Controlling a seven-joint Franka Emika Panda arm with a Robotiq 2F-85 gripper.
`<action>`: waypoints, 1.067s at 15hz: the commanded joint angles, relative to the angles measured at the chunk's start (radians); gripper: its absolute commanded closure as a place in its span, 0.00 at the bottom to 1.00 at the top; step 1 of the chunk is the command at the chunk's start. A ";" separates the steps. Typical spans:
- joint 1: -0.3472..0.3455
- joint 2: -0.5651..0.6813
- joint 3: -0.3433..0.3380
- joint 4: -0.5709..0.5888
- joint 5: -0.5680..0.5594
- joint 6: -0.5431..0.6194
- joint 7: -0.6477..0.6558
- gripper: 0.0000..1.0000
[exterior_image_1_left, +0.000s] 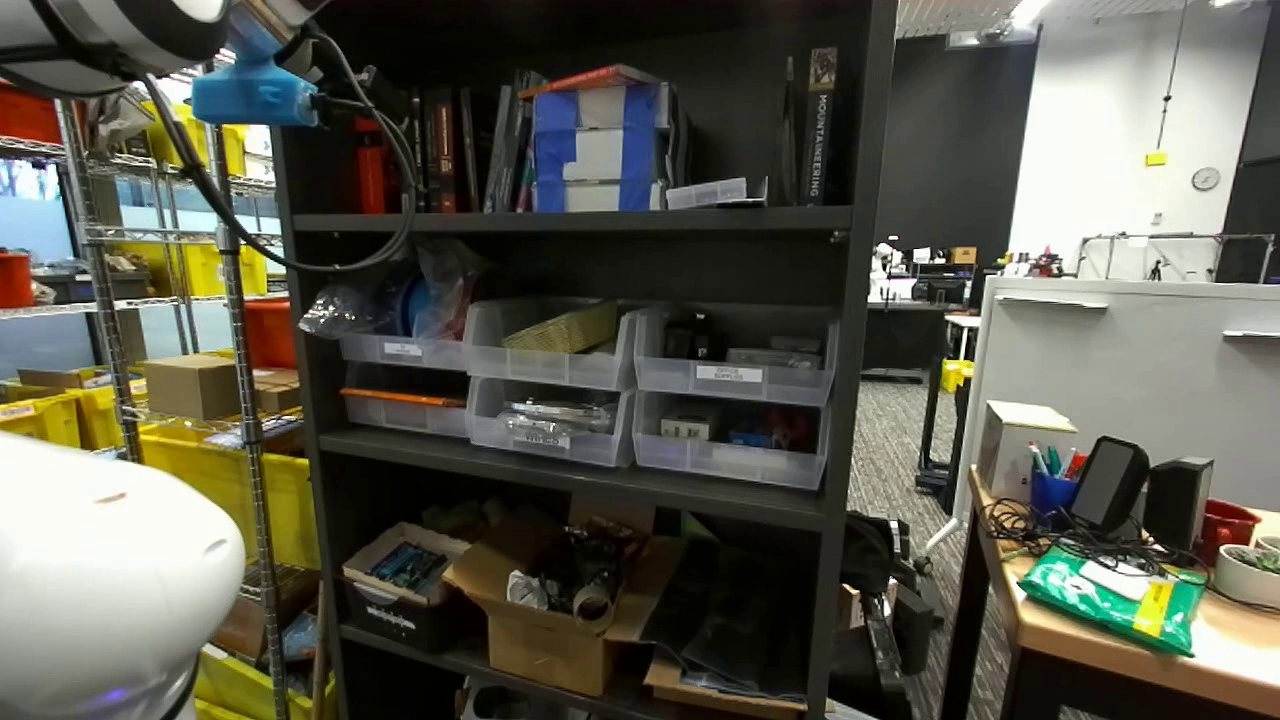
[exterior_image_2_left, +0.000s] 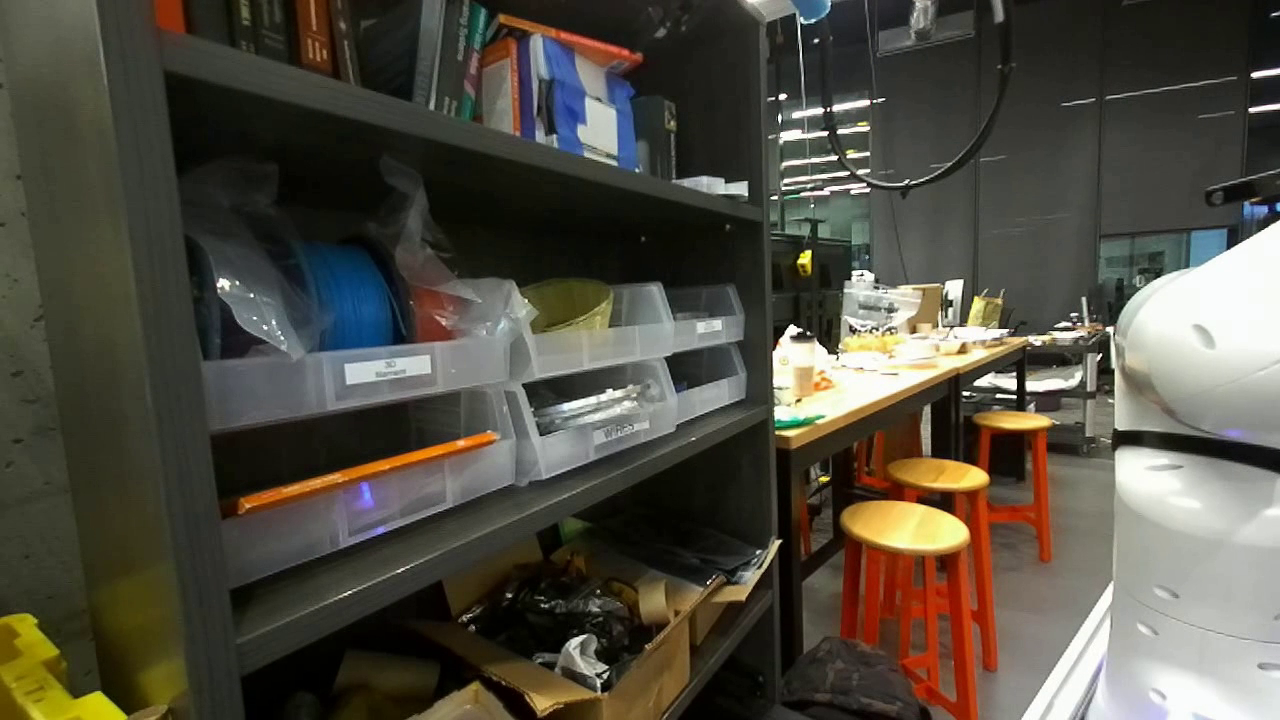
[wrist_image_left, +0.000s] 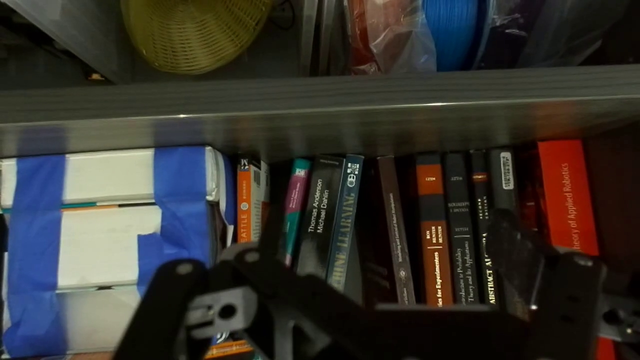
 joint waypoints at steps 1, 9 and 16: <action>0.009 0.034 0.005 0.015 -0.009 0.050 -0.028 0.00; 0.036 0.183 0.018 0.090 -0.055 0.221 -0.126 0.00; 0.084 0.338 0.015 0.200 -0.120 0.270 -0.234 0.00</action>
